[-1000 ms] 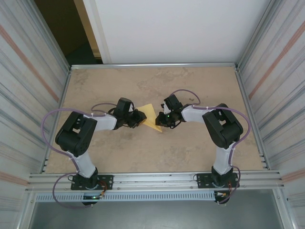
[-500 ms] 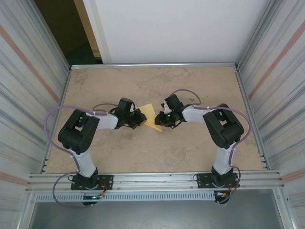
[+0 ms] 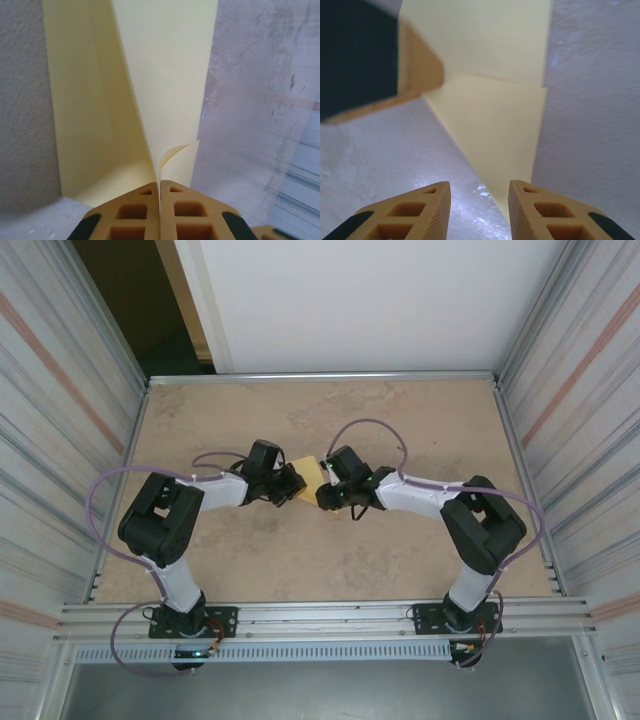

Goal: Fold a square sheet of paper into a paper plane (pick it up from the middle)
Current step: Fourth fold the wing at the center of the table.

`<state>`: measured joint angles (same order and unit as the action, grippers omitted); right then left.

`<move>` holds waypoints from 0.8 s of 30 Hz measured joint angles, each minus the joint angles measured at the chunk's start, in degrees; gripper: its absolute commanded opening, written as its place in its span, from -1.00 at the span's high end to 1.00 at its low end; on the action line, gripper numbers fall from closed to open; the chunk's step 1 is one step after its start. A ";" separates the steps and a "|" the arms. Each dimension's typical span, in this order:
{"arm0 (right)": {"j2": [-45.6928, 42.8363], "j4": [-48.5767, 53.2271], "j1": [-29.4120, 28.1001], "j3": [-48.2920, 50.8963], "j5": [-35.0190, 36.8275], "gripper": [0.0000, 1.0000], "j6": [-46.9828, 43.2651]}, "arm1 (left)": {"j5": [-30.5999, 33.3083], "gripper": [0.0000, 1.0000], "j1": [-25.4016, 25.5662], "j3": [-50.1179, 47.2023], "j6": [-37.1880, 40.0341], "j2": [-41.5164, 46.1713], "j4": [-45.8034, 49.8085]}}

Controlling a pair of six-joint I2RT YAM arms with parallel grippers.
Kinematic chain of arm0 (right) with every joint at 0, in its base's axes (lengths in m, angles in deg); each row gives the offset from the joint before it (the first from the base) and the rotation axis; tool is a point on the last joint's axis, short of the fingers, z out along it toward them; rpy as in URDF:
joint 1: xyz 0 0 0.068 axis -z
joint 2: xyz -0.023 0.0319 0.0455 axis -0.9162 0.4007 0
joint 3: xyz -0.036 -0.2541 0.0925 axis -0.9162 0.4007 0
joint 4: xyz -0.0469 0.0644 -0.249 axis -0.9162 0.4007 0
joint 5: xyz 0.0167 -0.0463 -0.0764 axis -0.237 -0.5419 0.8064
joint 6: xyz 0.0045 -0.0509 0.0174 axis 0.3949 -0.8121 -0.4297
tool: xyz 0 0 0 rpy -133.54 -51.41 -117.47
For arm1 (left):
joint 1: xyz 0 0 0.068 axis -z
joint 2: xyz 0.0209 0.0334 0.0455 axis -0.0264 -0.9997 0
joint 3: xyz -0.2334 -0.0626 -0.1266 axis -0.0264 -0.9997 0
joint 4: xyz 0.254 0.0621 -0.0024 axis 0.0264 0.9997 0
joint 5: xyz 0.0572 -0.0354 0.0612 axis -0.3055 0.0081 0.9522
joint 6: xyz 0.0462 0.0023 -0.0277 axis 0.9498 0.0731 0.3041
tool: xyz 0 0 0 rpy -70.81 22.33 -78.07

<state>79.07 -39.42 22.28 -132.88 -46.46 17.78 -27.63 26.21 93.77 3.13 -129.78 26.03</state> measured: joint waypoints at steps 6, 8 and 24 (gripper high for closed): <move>4.96 0.33 -2.36 -2.64 4.48 0.31 -4.76 | 0.52 0.93 0.55 2.01 0.02 0.20 3.32; 6.14 0.33 -2.51 -3.50 5.46 0.32 -5.55 | 0.61 0.93 0.52 2.23 0.02 0.20 4.11; 7.39 0.11 -3.15 -3.80 7.61 0.49 -8.11 | 0.63 0.84 0.52 2.89 0.07 0.20 6.38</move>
<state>86.45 -39.32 19.13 -136.69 -38.85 9.67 -27.00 26.73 96.66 3.19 -129.59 32.42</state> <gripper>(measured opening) 0.262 0.072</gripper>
